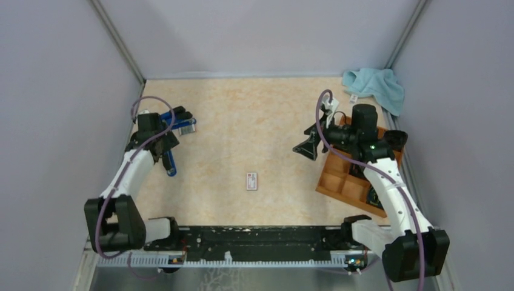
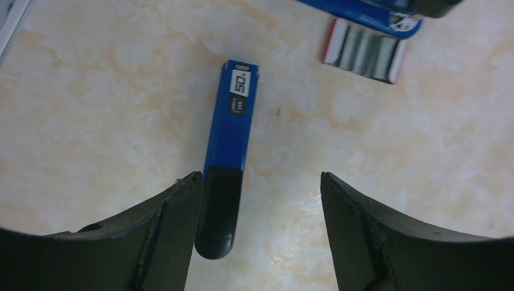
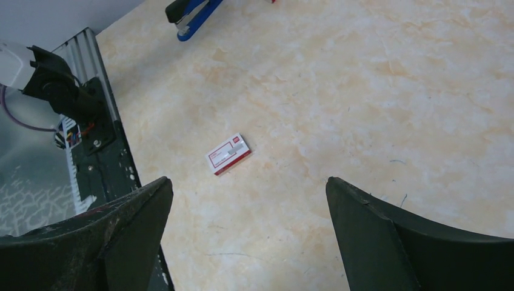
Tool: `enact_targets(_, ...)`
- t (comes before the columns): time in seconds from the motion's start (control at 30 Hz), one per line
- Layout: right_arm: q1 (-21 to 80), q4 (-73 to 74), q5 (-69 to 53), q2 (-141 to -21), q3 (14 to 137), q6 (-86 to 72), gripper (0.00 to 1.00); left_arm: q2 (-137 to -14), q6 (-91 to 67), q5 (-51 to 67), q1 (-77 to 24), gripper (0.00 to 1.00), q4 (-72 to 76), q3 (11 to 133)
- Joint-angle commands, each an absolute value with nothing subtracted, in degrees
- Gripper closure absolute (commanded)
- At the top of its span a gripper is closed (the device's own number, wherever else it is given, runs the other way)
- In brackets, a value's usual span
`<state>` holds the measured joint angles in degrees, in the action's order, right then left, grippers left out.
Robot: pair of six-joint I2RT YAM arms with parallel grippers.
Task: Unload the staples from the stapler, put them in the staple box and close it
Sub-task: Pick up the stapler from the center of the board.
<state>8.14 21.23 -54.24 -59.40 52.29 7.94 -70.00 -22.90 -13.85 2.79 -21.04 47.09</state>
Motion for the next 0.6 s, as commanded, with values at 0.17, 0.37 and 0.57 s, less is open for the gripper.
enact_targets(0.17,8.43,18.30,-55.87,-55.73,52.56,7.62,0.01,-81.66,-22.61,-15.56,5.84,0.26,-25.55,50.76)
enact_targets(0.37,8.38,17.01,-56.63,-55.34,51.88,6.51,0.01,-83.70,-22.81,-13.22,6.48,0.37,-25.99,50.68)
enact_targets(0.57,8.36,16.73,-56.72,-55.44,51.79,6.34,0.01,-85.05,-22.47,-13.07,6.58,0.51,-26.74,49.81)
